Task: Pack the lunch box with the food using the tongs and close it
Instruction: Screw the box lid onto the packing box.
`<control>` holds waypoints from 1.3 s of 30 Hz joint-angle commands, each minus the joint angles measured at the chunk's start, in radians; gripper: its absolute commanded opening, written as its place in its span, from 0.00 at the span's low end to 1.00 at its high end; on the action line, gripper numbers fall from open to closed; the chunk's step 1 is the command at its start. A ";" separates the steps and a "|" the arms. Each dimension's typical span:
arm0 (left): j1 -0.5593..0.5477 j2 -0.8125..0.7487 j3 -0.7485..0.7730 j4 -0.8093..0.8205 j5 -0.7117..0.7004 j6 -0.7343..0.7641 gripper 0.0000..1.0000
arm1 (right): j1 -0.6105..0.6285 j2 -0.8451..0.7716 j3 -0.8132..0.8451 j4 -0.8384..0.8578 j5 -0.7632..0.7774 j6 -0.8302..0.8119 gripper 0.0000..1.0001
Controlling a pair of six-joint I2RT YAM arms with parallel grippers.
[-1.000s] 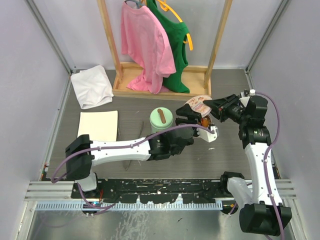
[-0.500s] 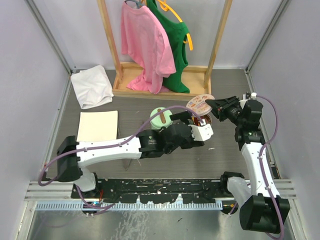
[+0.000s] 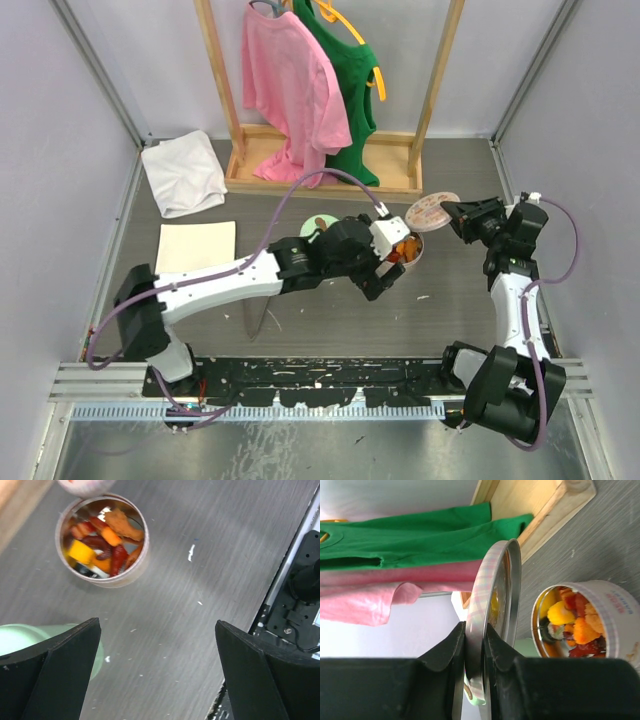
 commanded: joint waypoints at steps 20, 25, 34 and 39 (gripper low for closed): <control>0.210 0.284 0.194 -0.131 -0.014 -0.221 0.98 | -0.072 0.212 0.006 0.179 -0.364 -0.136 0.05; 0.250 0.291 0.188 -0.100 -0.007 -0.288 0.98 | -0.071 0.265 -0.003 0.302 -0.421 -0.083 0.07; 0.316 0.315 0.224 -0.014 0.127 -0.427 0.98 | -0.043 0.344 -0.042 0.449 -0.486 -0.002 0.10; 0.318 0.357 0.276 0.000 0.161 -0.479 0.98 | -0.018 0.388 -0.062 0.470 -0.491 -0.017 0.11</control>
